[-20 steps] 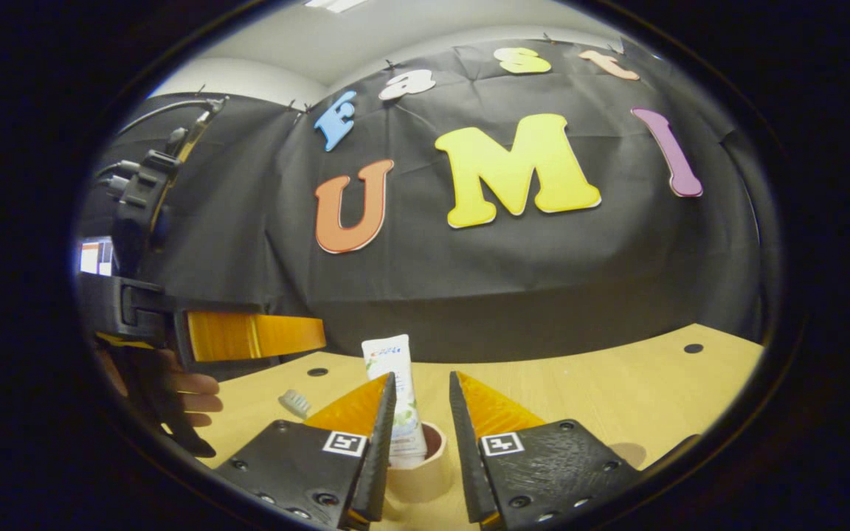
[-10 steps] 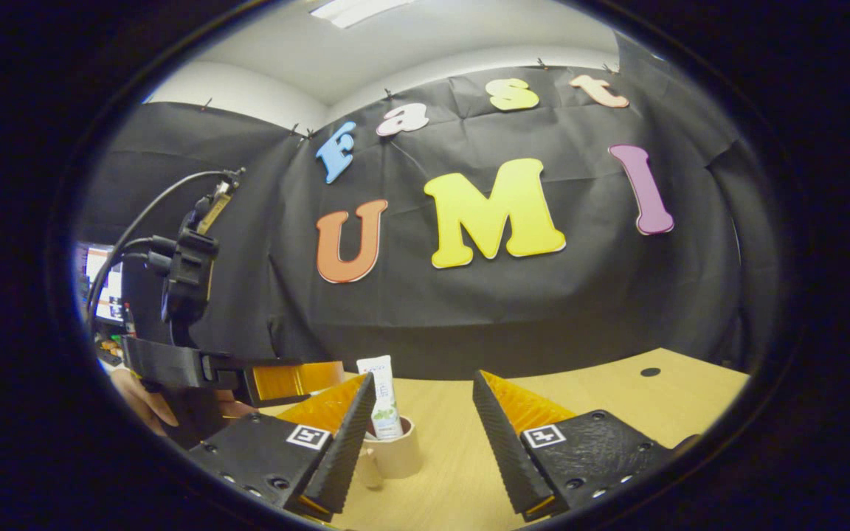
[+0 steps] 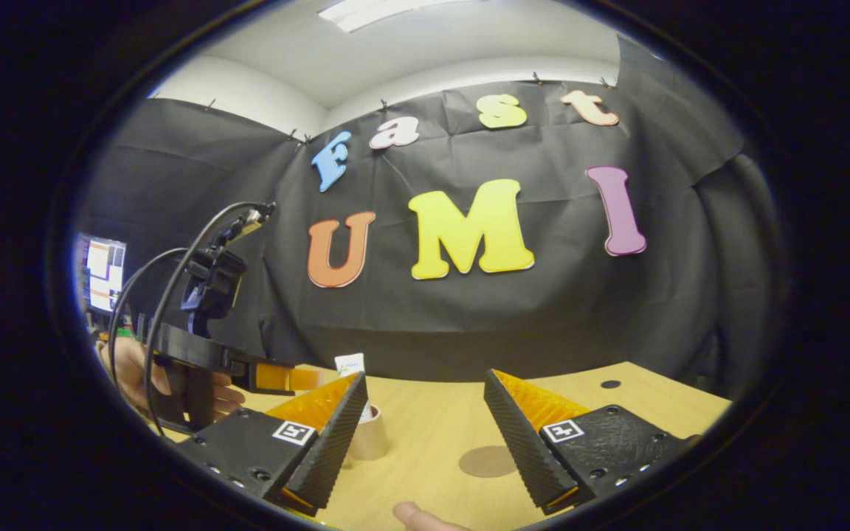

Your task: Put the toothbrush and toothpaste on the desktop into the cup, then pick up the cup and place it on the coaster on the desktop.

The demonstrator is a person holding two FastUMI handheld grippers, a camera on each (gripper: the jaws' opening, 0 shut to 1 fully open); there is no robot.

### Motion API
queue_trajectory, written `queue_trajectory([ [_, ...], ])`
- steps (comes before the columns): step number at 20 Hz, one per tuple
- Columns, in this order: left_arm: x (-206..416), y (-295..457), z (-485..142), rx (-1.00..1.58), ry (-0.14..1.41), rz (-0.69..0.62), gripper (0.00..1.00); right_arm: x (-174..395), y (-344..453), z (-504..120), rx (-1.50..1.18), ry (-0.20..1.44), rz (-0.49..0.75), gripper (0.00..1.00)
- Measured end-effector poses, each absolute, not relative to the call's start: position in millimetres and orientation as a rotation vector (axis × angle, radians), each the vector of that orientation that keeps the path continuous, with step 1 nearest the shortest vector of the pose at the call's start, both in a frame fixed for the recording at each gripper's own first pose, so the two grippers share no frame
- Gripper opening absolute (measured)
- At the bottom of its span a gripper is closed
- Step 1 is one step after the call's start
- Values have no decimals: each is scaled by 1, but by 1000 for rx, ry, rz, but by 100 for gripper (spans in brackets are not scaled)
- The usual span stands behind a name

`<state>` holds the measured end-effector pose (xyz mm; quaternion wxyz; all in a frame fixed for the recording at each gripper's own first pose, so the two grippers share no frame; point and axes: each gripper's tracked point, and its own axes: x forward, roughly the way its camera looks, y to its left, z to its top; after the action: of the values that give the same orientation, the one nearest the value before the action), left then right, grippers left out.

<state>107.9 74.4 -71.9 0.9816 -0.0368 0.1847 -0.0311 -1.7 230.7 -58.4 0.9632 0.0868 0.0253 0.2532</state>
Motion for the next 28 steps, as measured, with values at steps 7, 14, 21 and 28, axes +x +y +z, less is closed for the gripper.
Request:
queue_trajectory([
  [7,98,57,-126,39,794,-115,98,-9,165,-59,244,38,491,96],
  [14,87,46,-171,62,1097,-118,96,-14,144,-82,258,54,529,93],
  [21,95,44,-192,26,1204,-84,76,-17,142,-103,286,72,570,96],
  [28,102,50,-203,43,1259,-50,33,-14,137,-112,334,101,580,93],
])
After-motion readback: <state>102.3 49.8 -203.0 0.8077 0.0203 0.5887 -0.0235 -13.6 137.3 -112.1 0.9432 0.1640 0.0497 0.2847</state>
